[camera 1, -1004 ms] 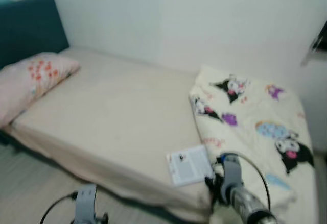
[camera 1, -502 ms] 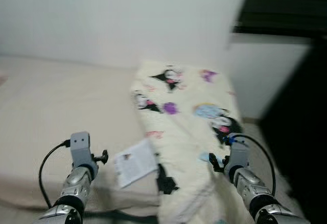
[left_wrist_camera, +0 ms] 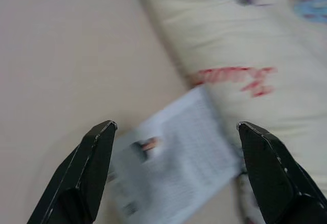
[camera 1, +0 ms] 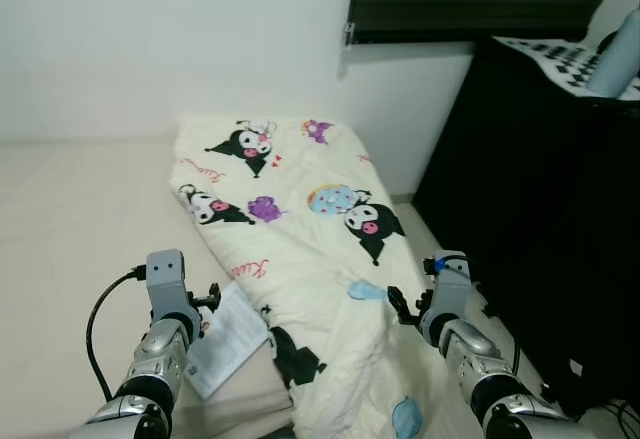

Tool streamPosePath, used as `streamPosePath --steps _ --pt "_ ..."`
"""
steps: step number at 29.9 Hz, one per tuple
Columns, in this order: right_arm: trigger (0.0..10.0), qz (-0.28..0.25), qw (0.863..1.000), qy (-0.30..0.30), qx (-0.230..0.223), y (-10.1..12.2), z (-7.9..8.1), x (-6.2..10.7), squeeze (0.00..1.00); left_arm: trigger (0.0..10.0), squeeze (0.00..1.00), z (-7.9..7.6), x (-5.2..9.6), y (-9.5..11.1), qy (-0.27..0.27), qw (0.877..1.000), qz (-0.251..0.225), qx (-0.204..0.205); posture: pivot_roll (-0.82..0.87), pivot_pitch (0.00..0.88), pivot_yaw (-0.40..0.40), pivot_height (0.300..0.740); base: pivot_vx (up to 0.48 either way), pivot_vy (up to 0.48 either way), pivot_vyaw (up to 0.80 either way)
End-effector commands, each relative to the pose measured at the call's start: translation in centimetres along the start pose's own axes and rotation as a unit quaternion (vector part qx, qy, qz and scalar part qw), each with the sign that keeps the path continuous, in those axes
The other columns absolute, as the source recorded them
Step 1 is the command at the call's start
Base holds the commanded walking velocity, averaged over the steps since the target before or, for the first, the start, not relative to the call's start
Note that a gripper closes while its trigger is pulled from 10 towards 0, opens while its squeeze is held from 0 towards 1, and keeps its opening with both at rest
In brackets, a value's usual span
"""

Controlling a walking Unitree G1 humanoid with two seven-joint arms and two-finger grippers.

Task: Clean up the room

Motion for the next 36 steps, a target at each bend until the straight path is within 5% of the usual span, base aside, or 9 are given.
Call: streamPosePath --steps 1,7,13,15,25,28,36 --pt "10.0 -0.013 1.000 0.015 -0.016 0.9 0.4 -0.2 0.00 10.0 0.00 1.9 0.6 -2.0 0.035 0.999 0.031 0.027 -0.07 0.000 -0.034 0.730 0.000 0.000 0.00" --pt "10.0 -0.040 0.998 0.043 -0.024 2.7 1.4 -0.6 0.00 10.0 0.00 3.7 1.9 -5.4 0.058 0.985 0.084 0.139 -0.07 0.000 -0.035 0.710 0.000 0.000 0.00" --pt "10.0 -0.054 0.997 0.048 -0.025 3.8 1.4 -0.7 0.00 10.0 0.00 3.8 2.8 -7.7 0.057 0.973 0.121 0.190 -0.07 0.000 -0.037 0.690 0.000 0.000 0.00" --pt "10.0 -0.066 0.996 0.057 -0.035 4.5 1.6 -0.8 0.00 10.0 0.00 3.3 3.1 -8.7 0.061 0.959 0.132 0.244 -0.07 0.000 -0.036 0.675 0.000 0.000 0.00" --pt "10.0 -0.075 0.992 0.093 -0.043 4.8 3.1 -0.8 0.00 10.0 0.00 0.9 2.5 -7.5 0.004 0.948 0.104 0.299 -0.07 0.000 -0.035 0.655 0.000 0.000 0.00" --pt "10.0 -0.070 0.991 0.106 -0.049 4.2 3.5 -0.7 0.00 10.0 0.00 1.0 2.0 -5.8 -0.018 0.934 0.069 0.349 -0.07 0.000 -0.035 0.640 0.000 0.000 0.00" --pt "10.0 -0.073 0.989 0.099 -0.086 3.8 3.0 -0.5 0.00 10.0 0.00 0.0 1.4 -3.3 -0.074 0.934 0.038 0.349 -0.07 0.000 -0.022 0.605 0.000 0.000 0.00"
Point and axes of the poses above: a point about 5 cm out from each wrist's last joint towards the gripper, its own x axis pointing back from the gripper into the wrist, its own y axis along the axis of the wrist's last joint, z = x × y, the point moved 6 cm from there along -x, pointing out of the wrist towards the gripper, and after that the axes turned 9 degrees about x, right-handed, at the moved point
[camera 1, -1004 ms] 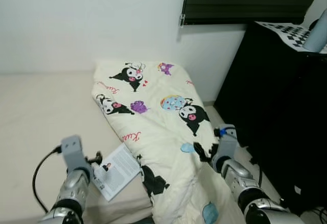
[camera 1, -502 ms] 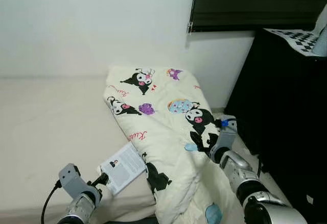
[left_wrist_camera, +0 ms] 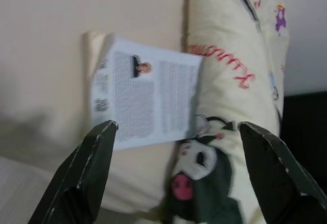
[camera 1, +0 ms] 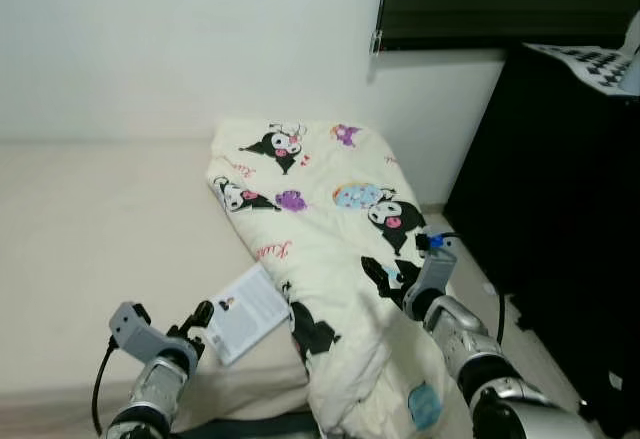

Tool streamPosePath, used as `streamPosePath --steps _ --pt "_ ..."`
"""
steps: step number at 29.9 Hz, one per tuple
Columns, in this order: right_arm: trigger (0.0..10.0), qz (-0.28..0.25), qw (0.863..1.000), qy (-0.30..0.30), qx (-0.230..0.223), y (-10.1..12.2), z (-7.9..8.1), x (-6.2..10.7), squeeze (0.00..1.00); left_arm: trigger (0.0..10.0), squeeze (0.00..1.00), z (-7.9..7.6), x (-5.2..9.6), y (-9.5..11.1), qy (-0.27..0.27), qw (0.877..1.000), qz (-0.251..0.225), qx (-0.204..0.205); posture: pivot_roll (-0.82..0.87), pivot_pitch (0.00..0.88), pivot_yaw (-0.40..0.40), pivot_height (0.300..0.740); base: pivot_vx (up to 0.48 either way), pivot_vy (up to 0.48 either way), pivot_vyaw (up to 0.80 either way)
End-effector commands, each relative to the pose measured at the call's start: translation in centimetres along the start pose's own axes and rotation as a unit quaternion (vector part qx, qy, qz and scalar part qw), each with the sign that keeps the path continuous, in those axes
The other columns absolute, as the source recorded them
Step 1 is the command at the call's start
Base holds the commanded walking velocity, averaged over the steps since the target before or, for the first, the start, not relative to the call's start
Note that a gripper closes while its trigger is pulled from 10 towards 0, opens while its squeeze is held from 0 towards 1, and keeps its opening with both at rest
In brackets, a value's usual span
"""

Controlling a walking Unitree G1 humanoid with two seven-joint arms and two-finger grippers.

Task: Clean up the room

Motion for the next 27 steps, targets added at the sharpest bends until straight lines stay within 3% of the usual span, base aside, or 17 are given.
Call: streamPosePath --steps 1,4,6,10,16,18,22,26,27 --pt "10.0 -0.004 1.000 -0.004 -0.020 -0.2 -0.1 0.2 0.00 10.0 0.00 -0.9 -0.2 0.2 -0.026 1.000 0.004 -0.012 -0.07 0.000 -0.022 0.600 0.000 0.000 0.00" --pt "10.0 -0.014 0.999 -0.005 -0.032 0.2 -0.3 0.2 0.00 10.0 0.00 -2.0 -0.3 0.0 -0.059 0.996 0.022 -0.063 -0.07 0.000 -0.017 0.585 0.000 0.000 0.00" --pt "10.0 -0.024 0.999 -0.006 -0.041 0.6 -0.4 0.2 0.00 10.0 0.00 -2.3 -0.2 -0.3 -0.076 0.994 0.036 -0.073 -0.07 0.000 -0.012 0.575 0.000 0.000 0.00" --pt "10.0 -0.044 0.997 -0.002 -0.058 1.5 -0.7 0.3 0.00 10.0 0.00 -3.5 -0.3 -0.2 -0.114 0.991 0.041 -0.058 -0.07 0.000 -0.008 0.555 0.000 0.000 0.00" --pt "10.0 -0.058 0.996 0.006 -0.067 2.0 -0.6 0.5 0.00 10.0 0.00 -4.9 -0.4 0.3 -0.146 0.986 0.038 -0.071 -0.08 0.000 -0.001 0.535 0.000 0.000 0.00" --pt "10.0 -0.063 0.996 0.018 -0.067 2.0 -0.2 0.5 0.00 10.0 0.00 -5.4 -0.8 2.2 -0.136 0.985 0.003 -0.106 -0.08 0.000 0.002 0.525 0.000 0.000 0.00" --pt "10.0 -0.069 0.995 0.035 -0.068 2.0 0.6 0.6 0.00 10.0 0.00 -6.9 -1.2 5.6 -0.135 0.980 -0.058 -0.130 -0.07 0.000 0.003 0.510 0.000 0.000 0.00" --pt "10.0 -0.071 0.994 0.040 -0.066 2.0 0.9 0.7 0.00 10.0 0.00 -7.6 -1.2 6.3 -0.144 0.978 -0.069 -0.135 -0.07 0.000 0.006 0.505 0.000 0.000 0.00" --pt "10.0 -0.072 0.994 0.045 -0.066 1.8 1.2 0.9 0.00 10.0 0.00 -8.3 -1.3 6.5 -0.153 0.972 -0.071 -0.163 -0.07 0.000 0.011 0.500 0.000 0.000 0.00"
Point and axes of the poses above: a point about 5 cm out from each wrist's last joint towards the gripper, its own x axis pointing back from the gripper into the wrist, its own y axis along the axis of the wrist's last joint, z = x × y, the point moved 6 cm from there along -x, pointing out of the wrist towards the gripper, and after that the axes turned 9 degrees about x, right-handed, at the moved point
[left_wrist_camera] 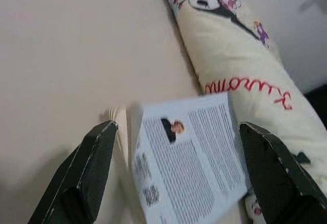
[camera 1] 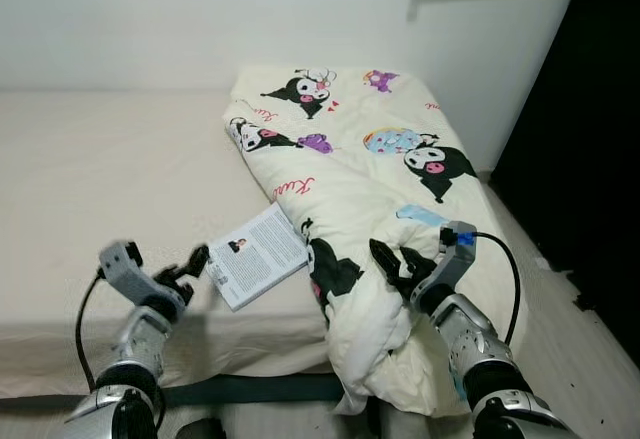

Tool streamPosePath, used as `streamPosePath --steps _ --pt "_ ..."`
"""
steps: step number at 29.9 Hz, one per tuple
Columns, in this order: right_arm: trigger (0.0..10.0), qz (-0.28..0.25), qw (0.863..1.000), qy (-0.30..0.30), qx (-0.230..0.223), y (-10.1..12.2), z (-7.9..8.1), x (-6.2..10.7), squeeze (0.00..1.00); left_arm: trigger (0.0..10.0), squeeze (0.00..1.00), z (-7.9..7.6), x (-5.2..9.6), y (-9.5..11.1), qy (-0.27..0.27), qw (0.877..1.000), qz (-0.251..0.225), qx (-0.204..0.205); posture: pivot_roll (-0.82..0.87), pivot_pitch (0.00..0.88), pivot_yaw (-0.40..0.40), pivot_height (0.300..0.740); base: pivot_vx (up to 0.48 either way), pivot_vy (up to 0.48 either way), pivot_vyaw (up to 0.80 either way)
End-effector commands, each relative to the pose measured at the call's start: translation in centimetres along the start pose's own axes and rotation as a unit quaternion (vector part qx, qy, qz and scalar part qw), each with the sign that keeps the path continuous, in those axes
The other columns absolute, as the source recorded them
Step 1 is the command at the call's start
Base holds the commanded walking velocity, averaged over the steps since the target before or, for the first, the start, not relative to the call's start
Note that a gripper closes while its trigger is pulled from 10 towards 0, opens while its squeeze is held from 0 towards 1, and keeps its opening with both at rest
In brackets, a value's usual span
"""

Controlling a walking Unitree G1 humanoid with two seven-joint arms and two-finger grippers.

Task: Clean up the room

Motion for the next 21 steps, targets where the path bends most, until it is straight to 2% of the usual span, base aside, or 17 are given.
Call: streamPosePath --steps 1,2,3,4,5,7,12,16,17,18,21 --pt "10.0 0.007 1.000 0.010 -0.009 -0.7 0.5 0.1 0.00 10.0 0.00 0.2 0.1 0.3 0.002 1.000 0.002 -0.026 -0.07 0.000 0.011 0.500 0.000 0.000 0.00" --pt "10.0 0.006 1.000 0.013 -0.009 -0.8 0.8 0.3 0.00 10.0 0.00 -0.3 0.0 0.2 -0.010 0.999 0.008 -0.050 -0.07 0.000 0.015 0.495 0.000 0.000 0.00" --pt "10.0 0.006 1.000 0.013 -0.009 -0.8 0.8 0.3 0.00 10.0 0.00 -0.3 0.0 0.2 -0.010 0.999 0.008 -0.050 -0.07 0.000 0.015 0.495 0.000 0.000 0.00" --pt "10.0 0.003 1.000 0.014 -0.008 -0.8 0.9 0.6 0.00 10.0 0.00 -0.3 0.2 -0.6 -0.014 0.996 0.027 -0.082 -0.08 0.000 0.022 0.490 0.000 0.000 0.00" --pt "10.0 0.003 1.000 0.014 -0.008 -0.8 0.9 0.6 0.00 10.0 0.00 -0.3 0.2 -0.6 -0.014 0.996 0.027 -0.082 -0.08 0.000 0.022 0.490 0.000 0.000 0.00" --pt "10.0 -0.003 1.000 0.012 -0.009 -0.8 1.0 1.2 0.00 10.0 0.00 1.0 1.4 -2.5 0.002 0.992 0.066 -0.105 -0.09 0.000 0.032 0.480 0.000 0.000 0.00" --pt "10.0 -0.011 1.000 0.008 -0.011 -0.4 1.1 2.4 0.00 10.0 0.00 2.9 2.7 -3.4 0.040 0.990 0.075 -0.117 -0.10 0.000 0.039 0.460 0.000 0.000 0.00" --pt "10.0 -0.015 1.000 0.007 -0.013 -0.2 1.3 2.7 0.00 10.0 0.00 3.2 2.9 -3.4 0.046 0.989 0.072 -0.118 -0.10 0.000 0.042 0.455 0.000 0.000 0.00" --pt "10.0 -0.021 1.000 0.008 -0.015 0.2 1.5 3.1 0.00 10.0 0.00 3.2 2.9 -3.3 0.052 0.990 0.067 -0.113 -0.11 0.026 0.043 0.450 0.000 0.000 0.00" --pt "10.0 -0.027 0.999 0.010 -0.015 0.6 1.9 3.5 0.00 10.0 0.00 3.1 2.8 -3.1 0.051 0.991 0.060 -0.105 -0.12 0.049 0.045 0.445 0.000 0.000 0.00" --pt "10.0 -0.030 0.999 0.011 -0.015 0.9 2.2 3.8 0.00 10.0 0.00 2.8 2.6 -2.9 0.049 0.993 0.054 -0.098 -0.12 0.049 0.045 0.440 0.000 0.000 0.00"
Point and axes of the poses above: a point about 5 cm out from each wrist's last joint towards the gripper, its own x axis pointing back from the gripper into the wrist, its own y axis along the axis of the wrist's last joint, z = x × y, the point moved 6 cm from there along -x, pointing out of the wrist towards the gripper, and after that the axes turned 9 degrees about x, right-handed, at the moved point
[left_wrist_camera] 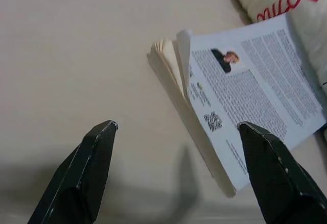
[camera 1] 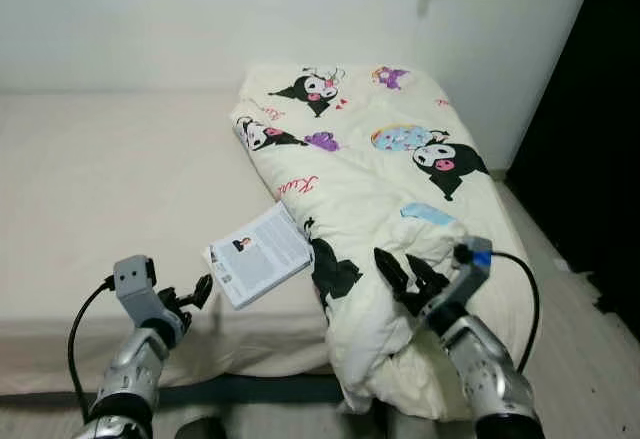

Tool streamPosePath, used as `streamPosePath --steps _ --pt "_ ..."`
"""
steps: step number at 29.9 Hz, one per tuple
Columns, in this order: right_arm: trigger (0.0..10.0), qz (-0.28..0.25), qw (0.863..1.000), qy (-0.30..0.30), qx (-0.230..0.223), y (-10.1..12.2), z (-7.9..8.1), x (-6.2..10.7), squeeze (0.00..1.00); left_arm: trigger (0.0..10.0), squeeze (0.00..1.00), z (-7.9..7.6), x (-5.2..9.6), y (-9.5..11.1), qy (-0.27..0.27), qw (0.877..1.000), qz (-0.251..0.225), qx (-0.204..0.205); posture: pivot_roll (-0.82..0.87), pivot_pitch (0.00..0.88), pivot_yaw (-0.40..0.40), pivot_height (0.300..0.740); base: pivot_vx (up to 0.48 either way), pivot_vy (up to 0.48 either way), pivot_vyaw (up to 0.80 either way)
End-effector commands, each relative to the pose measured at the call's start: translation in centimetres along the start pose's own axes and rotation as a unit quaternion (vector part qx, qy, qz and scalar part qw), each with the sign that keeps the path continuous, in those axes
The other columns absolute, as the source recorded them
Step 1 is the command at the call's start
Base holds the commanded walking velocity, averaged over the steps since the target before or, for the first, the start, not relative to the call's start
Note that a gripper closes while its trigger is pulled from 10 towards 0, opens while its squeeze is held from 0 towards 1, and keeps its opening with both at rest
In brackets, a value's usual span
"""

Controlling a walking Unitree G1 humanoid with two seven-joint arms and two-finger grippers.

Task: Clean up the room

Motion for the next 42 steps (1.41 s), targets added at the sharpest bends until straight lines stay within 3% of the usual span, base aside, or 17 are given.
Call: streamPosePath --steps 1,3,4,5,7,10,14,16,19,24,30,32,33,36,38,41,42 --pt "10.0 -0.012 1.000 0.010 -0.007 0.9 1.2 0.4 0.00 10.0 0.00 -0.7 -0.4 1.3 -0.010 0.999 -0.023 0.033 -0.12 0.091 0.048 0.436 0.000 0.000 0.00" --pt "10.0 -0.019 1.000 0.011 -0.008 1.4 1.5 0.7 0.00 10.0 0.00 -1.7 -0.9 2.1 -0.029 0.998 -0.032 0.051 -0.12 0.096 0.048 0.436 0.000 0.000 0.00" --pt "10.0 -0.023 1.000 0.008 -0.006 1.8 1.6 0.9 0.00 10.0 0.00 -2.9 -1.3 2.4 -0.052 0.996 -0.032 0.061 -0.12 0.113 0.050 0.436 0.000 0.000 0.00" --pt "10.0 -0.023 1.000 0.008 -0.006 1.8 1.6 0.9 0.00 10.0 0.00 -2.9 -1.3 2.4 -0.052 0.996 -0.032 0.061 -0.12 0.113 0.050 0.436 0.000 0.000 0.00" --pt "10.0 -0.027 1.000 0.001 -0.009 2.1 1.7 1.2 0.00 10.0 0.00 -5.6 -1.8 1.9 -0.104 0.993 -0.011 0.049 -0.13 0.147 0.059 0.436 0.000 0.000 0.00" --pt "10.0 -0.028 1.000 -0.003 -0.012 2.3 1.8 1.6 0.00 10.0 0.00 -6.9 -2.0 1.2 -0.129 0.991 0.007 0.034 -0.13 0.162 0.064 0.436 0.000 0.000 0.00" --pt "10.0 -0.028 1.000 -0.007 -0.014 2.4 2.0 2.0 0.00 10.0 0.00 -7.2 -2.0 0.2 -0.128 0.991 0.027 0.014 -0.14 0.178 0.069 0.436 0.000 0.000 0.00" --pt "10.0 -0.025 1.000 -0.011 -0.015 2.4 2.0 2.3 0.00 10.0 0.00 -6.7 -1.9 -0.3 -0.113 0.993 0.035 0.001 -0.14 0.190 0.075 0.436 0.000 0.000 0.00" --pt "10.0 -0.015 0.999 -0.026 -0.017 2.1 1.9 3.6 0.00 10.0 0.00 -2.6 -1.6 0.5 -0.013 0.998 0.021 -0.060 -0.16 0.223 0.083 0.436 0.000 0.000 0.00" --pt "10.0 -0.010 0.999 -0.033 -0.019 2.1 1.8 4.2 0.00 10.0 0.00 -1.3 -1.5 1.7 0.023 0.997 0.002 -0.078 -0.16 0.231 0.082 0.436 0.000 0.000 0.00" --pt "10.0 0.000 0.999 -0.040 -0.016 1.9 1.7 4.7 0.00 10.0 0.00 -0.9 -1.4 2.4 0.039 0.995 -0.009 -0.089 -0.16 0.249 0.080 0.436 0.000 0.000 0.00" --pt "10.0 0.005 0.999 -0.043 -0.013 1.8 1.7 4.9 0.00 10.0 0.00 -1.2 -1.4 1.8 0.032 0.996 0.002 -0.080 -0.17 0.255 0.080 0.436 0.000 0.000 0.00" --pt "10.0 0.009 0.999 -0.047 -0.011 1.9 1.7 5.0 0.00 10.0 0.00 -3.0 -1.4 -0.8 -0.015 0.997 0.046 -0.053 -0.17 0.262 0.080 0.436 0.000 0.000 0.00" --pt "10.0 0.011 0.999 -0.048 -0.009 1.9 1.6 5.0 0.00 10.0 0.00 -3.6 -1.4 -1.6 -0.029 0.997 0.058 -0.042 -0.17 0.262 0.080 0.436 0.000 0.000 0.00" --pt "10.0 0.017 0.998 -0.058 -0.009 1.6 1.3 5.3 0.00 10.0 0.00 -4.7 -1.5 -3.3 -0.041 0.996 0.080 0.026 -0.18 0.261 0.080 0.436 0.000 0.000 0.00" --pt "10.0 0.019 0.998 -0.061 -0.009 1.5 1.2 5.4 0.00 10.0 0.00 -5.4 -1.6 -4.3 -0.041 0.993 0.096 0.050 -0.18 0.265 0.078 0.436 0.000 0.000 0.00" --pt "10.0 0.020 0.998 -0.064 -0.010 1.7 1.3 5.6 0.00 10.0 0.00 -6.6 -1.7 -5.4 -0.048 0.990 0.113 0.075 -0.19 0.268 0.077 0.436 0.000 0.000 0.00"
Point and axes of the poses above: a point about 5 cm out from each wrist's last joint towards the gripper, its own x axis pointing back from the gripper into the wrist, its own y axis along the axis of the wrist's last joint, z = x × y, the point moved 6 cm from there along -x, pointing out of the wrist towards the gripper, and after that the axes turned 9 degrees about x, right-handed, at the moved point
